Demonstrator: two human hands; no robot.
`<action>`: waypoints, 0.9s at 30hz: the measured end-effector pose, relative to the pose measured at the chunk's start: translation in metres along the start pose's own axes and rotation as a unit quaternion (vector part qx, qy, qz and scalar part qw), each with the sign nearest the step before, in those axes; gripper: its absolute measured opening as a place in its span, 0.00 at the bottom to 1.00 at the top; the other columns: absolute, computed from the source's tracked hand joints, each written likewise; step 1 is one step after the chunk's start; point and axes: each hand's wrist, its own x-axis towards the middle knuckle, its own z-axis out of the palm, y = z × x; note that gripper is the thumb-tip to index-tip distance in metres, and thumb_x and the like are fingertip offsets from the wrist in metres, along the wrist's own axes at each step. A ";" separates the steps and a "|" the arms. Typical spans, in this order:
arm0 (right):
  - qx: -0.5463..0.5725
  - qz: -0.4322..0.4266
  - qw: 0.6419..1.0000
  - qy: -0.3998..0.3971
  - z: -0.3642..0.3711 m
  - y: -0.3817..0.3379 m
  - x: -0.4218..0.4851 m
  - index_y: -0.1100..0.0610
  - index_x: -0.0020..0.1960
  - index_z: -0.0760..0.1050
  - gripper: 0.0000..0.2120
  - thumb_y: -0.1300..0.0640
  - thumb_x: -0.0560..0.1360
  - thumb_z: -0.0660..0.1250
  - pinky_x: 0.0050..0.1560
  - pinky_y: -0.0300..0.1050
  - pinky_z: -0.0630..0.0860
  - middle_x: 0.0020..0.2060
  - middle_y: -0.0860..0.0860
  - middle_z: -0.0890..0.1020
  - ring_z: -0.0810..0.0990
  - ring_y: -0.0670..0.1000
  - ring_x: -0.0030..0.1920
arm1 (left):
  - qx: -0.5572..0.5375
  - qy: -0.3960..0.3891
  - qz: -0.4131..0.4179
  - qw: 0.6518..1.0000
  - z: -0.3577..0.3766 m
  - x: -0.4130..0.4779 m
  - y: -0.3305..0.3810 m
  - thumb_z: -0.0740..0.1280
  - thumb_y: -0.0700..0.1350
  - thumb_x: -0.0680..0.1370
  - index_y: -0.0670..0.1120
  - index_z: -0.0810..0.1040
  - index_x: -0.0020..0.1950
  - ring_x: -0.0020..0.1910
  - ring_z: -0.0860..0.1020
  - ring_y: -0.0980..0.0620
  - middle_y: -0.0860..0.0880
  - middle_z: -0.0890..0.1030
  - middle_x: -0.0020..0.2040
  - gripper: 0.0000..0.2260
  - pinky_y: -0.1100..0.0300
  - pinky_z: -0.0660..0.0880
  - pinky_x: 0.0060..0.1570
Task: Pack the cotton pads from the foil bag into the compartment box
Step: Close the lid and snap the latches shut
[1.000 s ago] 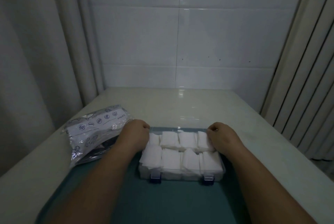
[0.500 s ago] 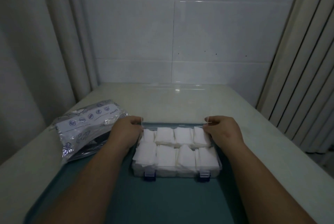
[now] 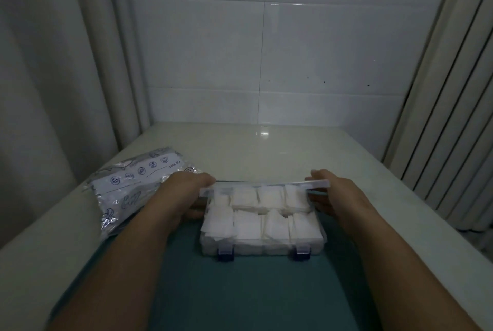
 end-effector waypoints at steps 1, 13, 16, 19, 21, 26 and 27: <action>-0.014 0.000 1.000 -0.002 0.000 -0.002 -0.001 0.55 0.43 0.76 0.08 0.53 0.78 0.63 0.46 0.44 0.76 0.40 0.52 0.79 0.77 0.50 0.39 | 0.012 -0.007 0.004 1.000 0.000 -0.001 0.000 0.68 0.42 0.75 0.41 0.78 0.43 0.32 0.78 0.45 0.40 0.79 0.39 0.05 0.57 0.77 0.31; -0.187 -0.057 0.981 0.004 0.003 0.004 -0.007 0.66 0.41 0.80 0.04 0.65 0.69 0.67 0.31 0.39 0.63 0.36 0.62 0.77 0.70 0.49 0.33 | 0.193 -0.087 0.055 0.976 -0.008 -0.010 0.008 0.69 0.42 0.75 0.45 0.78 0.45 0.42 0.81 0.47 0.44 0.80 0.45 0.01 0.53 0.81 0.45; -0.193 -0.065 0.979 -0.011 0.004 0.004 -0.007 0.59 0.62 0.78 0.20 0.63 0.71 0.70 0.38 0.36 0.69 0.54 0.52 0.80 0.74 0.47 0.44 | 0.267 -0.153 0.076 0.948 -0.015 -0.013 0.006 0.74 0.48 0.71 0.59 0.72 0.65 0.58 0.77 0.50 0.51 0.74 0.63 0.24 0.51 0.78 0.57; -0.201 -0.071 0.977 -0.009 0.002 0.003 -0.006 0.59 0.63 0.78 0.20 0.62 0.70 0.71 0.39 0.38 0.71 0.54 0.53 0.80 0.75 0.45 0.41 | 0.410 -0.220 0.140 0.874 -0.022 -0.020 0.006 0.79 0.53 0.63 0.74 0.63 0.64 0.72 0.64 0.55 0.58 0.59 0.76 0.38 0.57 0.64 0.70; -0.210 -0.077 0.975 -0.007 0.003 0.004 -0.006 0.59 0.63 0.78 0.21 0.61 0.71 0.71 0.42 0.40 0.70 0.56 0.53 0.80 0.75 0.47 0.43 | 0.481 -0.242 0.161 0.827 -0.023 -0.022 0.007 0.79 0.54 0.62 0.77 0.58 0.65 0.76 0.53 0.57 0.61 0.48 0.78 0.42 0.60 0.56 0.72; -0.202 -0.089 0.975 -0.008 0.004 0.003 -0.006 0.59 0.66 0.75 0.24 0.58 0.71 0.72 0.49 0.41 0.69 0.62 0.54 0.78 0.74 0.48 0.49 | 0.521 -0.240 0.198 0.795 -0.014 -0.026 0.007 0.77 0.48 0.67 0.72 0.58 0.69 0.76 0.52 0.58 0.60 0.49 0.78 0.40 0.64 0.57 0.69; -0.203 -0.093 0.975 -0.012 0.003 0.003 -0.006 0.59 0.66 0.75 0.24 0.57 0.71 0.73 0.46 0.41 0.70 0.62 0.55 0.79 0.75 0.47 0.47 | 0.508 -0.234 0.209 0.802 -0.014 -0.027 0.007 0.76 0.48 0.68 0.71 0.60 0.68 0.75 0.55 0.59 0.61 0.54 0.76 0.38 0.66 0.58 0.67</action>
